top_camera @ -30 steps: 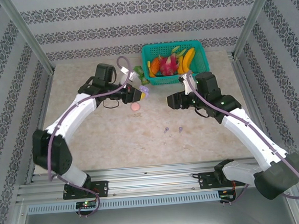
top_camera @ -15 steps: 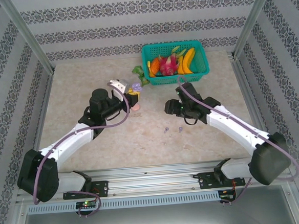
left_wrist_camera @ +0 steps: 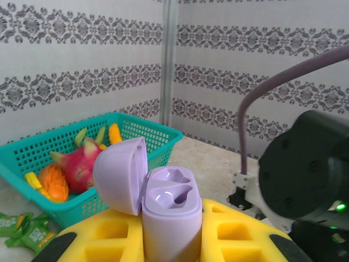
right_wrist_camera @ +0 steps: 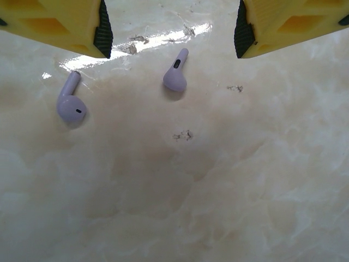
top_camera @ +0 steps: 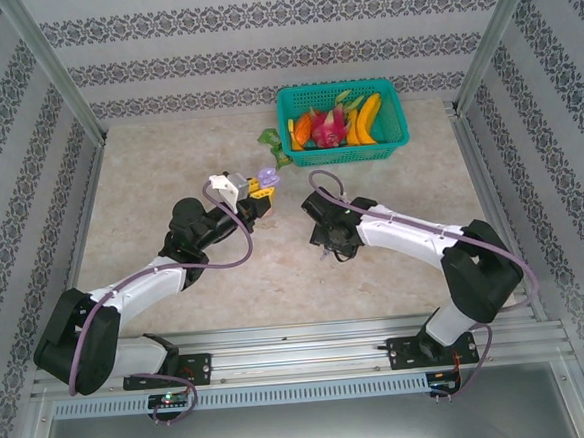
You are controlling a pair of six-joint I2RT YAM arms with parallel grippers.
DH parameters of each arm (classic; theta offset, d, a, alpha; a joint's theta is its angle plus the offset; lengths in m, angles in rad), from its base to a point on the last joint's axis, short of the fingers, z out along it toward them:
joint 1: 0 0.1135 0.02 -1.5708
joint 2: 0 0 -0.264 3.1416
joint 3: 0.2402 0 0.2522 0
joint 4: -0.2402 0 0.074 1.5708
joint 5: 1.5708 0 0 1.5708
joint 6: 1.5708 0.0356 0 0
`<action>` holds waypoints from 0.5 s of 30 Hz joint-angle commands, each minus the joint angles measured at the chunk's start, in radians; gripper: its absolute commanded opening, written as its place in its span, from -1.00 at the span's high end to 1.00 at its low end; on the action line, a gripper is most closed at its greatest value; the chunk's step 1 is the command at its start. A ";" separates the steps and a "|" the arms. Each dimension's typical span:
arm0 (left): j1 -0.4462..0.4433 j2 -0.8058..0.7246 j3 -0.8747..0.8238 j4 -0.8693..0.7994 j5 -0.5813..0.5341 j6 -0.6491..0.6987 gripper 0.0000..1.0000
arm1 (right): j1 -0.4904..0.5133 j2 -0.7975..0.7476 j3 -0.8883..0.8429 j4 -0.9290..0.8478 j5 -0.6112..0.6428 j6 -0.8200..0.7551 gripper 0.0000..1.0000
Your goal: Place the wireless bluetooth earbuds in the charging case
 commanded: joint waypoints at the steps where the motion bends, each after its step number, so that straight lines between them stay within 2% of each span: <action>1: -0.011 -0.002 0.014 0.079 0.051 0.034 1.00 | 0.011 0.032 0.032 -0.030 0.037 0.089 -0.25; 15: -0.012 0.008 0.024 0.047 0.014 0.038 1.00 | 0.025 0.128 0.048 -0.030 -0.010 0.158 -0.18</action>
